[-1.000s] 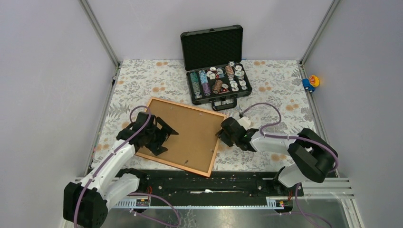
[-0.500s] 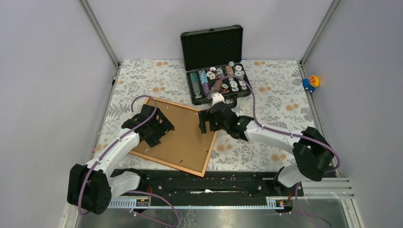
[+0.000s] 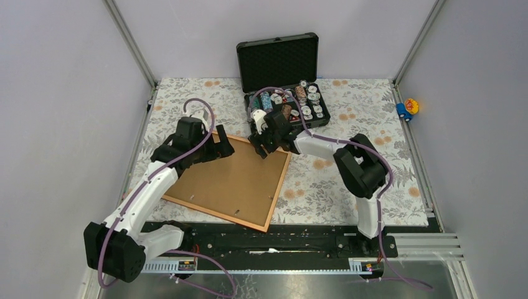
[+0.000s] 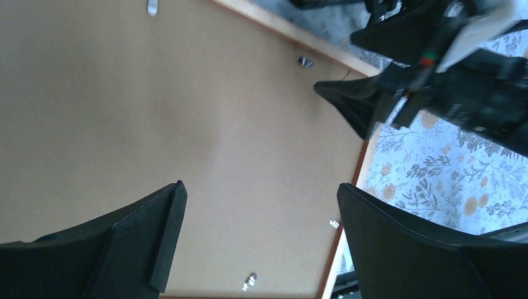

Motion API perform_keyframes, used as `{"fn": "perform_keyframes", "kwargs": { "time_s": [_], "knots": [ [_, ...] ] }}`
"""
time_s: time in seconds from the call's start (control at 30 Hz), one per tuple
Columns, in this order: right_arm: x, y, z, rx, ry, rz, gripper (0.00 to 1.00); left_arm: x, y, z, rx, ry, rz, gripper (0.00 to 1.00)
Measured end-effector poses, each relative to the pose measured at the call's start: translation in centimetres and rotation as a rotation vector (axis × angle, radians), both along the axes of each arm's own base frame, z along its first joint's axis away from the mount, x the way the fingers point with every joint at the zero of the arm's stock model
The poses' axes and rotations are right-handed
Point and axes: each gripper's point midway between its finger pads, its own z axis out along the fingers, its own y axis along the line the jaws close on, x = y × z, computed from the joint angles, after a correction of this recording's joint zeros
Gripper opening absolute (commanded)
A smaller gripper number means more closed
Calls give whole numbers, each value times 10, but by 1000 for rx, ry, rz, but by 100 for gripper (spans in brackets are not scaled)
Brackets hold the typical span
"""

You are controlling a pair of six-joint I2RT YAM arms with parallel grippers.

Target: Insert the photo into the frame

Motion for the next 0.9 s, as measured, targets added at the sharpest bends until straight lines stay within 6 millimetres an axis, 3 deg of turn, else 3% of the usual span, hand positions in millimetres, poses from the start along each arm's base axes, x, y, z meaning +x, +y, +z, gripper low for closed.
{"fn": "perform_keyframes", "kwargs": {
  "time_s": [0.1,0.27,0.53,0.8,0.9],
  "knots": [
    [1,2,-15,-34,6,52,73,9,0,13,35,-74,-53,99],
    [5,2,-29,-81,0,94,64,12,5,12,98,-110,-101,99],
    [9,6,-33,-81,-2,104,62,12,9,13,130,-136,-117,99],
    [18,8,-34,-70,-16,75,32,14,13,17,125,-159,-104,99],
    [24,6,-34,-70,-27,39,28,13,15,14,125,-152,-101,99]
  ]
}}
